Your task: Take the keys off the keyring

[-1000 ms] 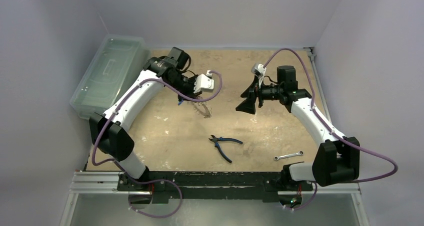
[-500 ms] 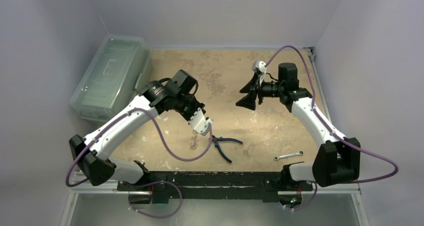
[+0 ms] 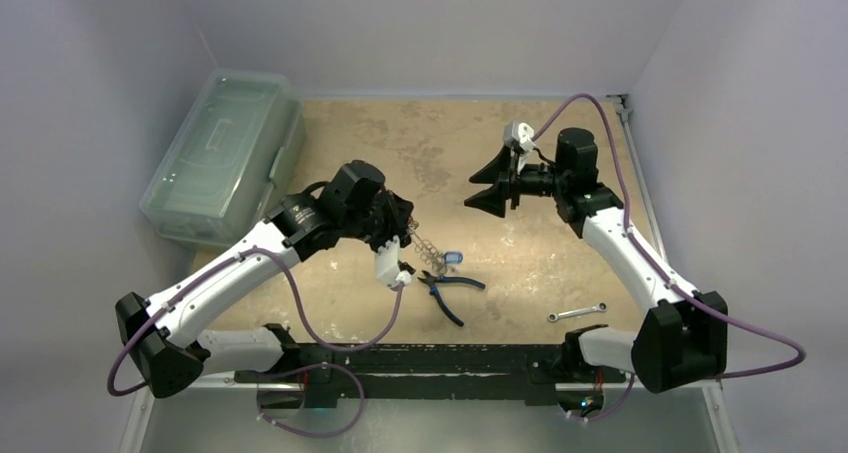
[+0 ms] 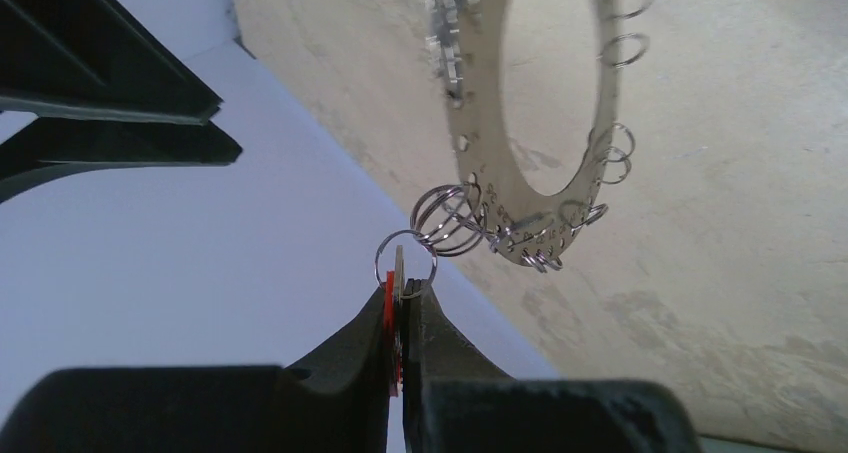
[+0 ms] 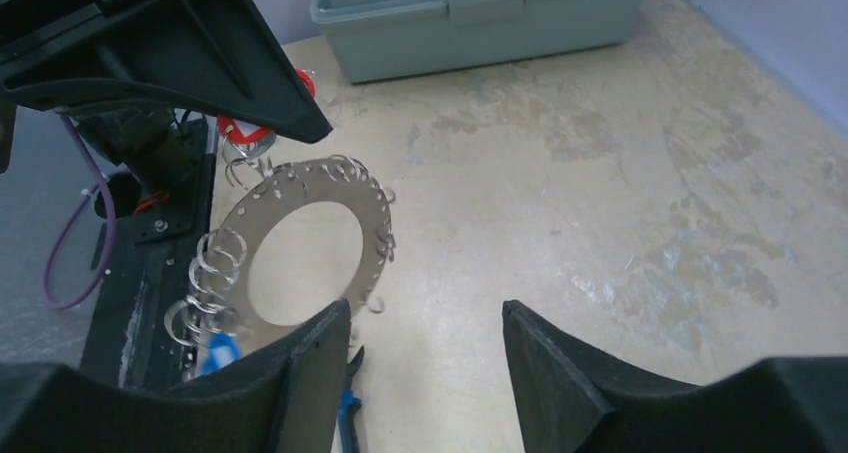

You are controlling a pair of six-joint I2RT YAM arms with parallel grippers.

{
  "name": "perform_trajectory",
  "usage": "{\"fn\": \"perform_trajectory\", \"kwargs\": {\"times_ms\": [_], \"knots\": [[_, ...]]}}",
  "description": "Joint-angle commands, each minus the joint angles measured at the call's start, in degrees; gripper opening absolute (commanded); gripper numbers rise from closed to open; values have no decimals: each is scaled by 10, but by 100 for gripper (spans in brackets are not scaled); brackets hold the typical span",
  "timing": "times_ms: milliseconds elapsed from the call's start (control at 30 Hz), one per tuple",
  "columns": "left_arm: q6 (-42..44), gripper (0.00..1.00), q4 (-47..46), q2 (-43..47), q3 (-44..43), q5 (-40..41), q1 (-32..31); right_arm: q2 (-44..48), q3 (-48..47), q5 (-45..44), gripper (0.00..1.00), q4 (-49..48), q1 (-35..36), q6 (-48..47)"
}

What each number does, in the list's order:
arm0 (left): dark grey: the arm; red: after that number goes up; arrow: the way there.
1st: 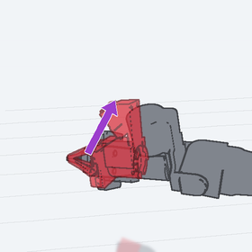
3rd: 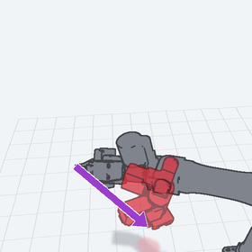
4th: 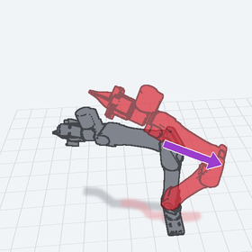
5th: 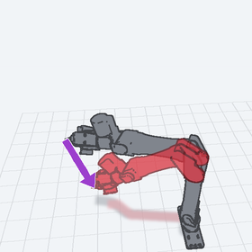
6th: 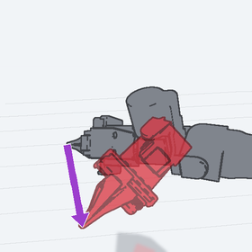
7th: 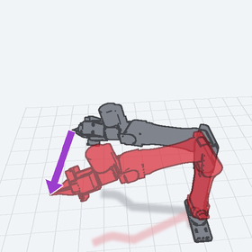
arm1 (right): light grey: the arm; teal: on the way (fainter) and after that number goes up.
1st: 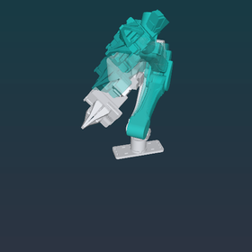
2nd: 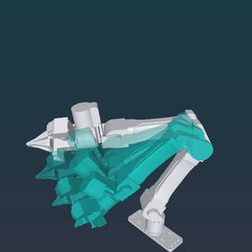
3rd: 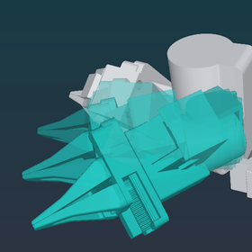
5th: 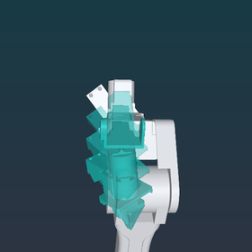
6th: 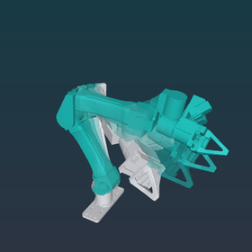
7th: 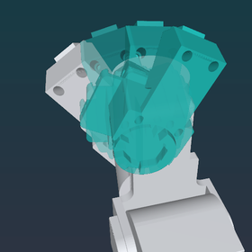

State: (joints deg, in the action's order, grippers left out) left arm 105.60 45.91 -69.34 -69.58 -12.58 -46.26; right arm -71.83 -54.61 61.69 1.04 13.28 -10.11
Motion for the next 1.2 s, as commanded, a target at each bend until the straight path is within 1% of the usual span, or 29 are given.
{"fn": "perform_trajectory", "kwargs": {"times_ms": [0,67,133,200,300,400,533,667,867,1000,1100,1167], "knots": [[73,0,-101,47,37,-44,-3,8,-23,16,58,-18,18,-49],[115,0,-139,69,74,-61,-5,1,-52,19,56,24,27,-94],[153,0,-161,86,102,-75,-4,-1,-69,27,54,42,37,-109],[174,0,-154,92,111,-79,-7,-2,-72,33,52,57,53,-118],[175,0,-137,93,108,-68,-11,-1,-57,31,52,74,83,-129],[166,0,-120,86,93,-60,-13,0,-43,7,51,67,116,-113],[135,0,-101,72,70,-54,-19,0,-46,-11,49,65,140,-93],[101,0,-86,57,48,-44,-24,3,-59,-17,47,91,141,-103],[50,0,-61,39,13,-31,-31,9,-75,-24,41,135,140,-129],[32,0,-46,33,-1,-27,-34,12,-92,-19,40,164,140,-139],[30,0,-45,33,1,-24,-34,13,-96,-6,38,162,140,-122],[26,0,-47,31,-1,-24,-34,11,-93,2,37,142,141,-102]]}}
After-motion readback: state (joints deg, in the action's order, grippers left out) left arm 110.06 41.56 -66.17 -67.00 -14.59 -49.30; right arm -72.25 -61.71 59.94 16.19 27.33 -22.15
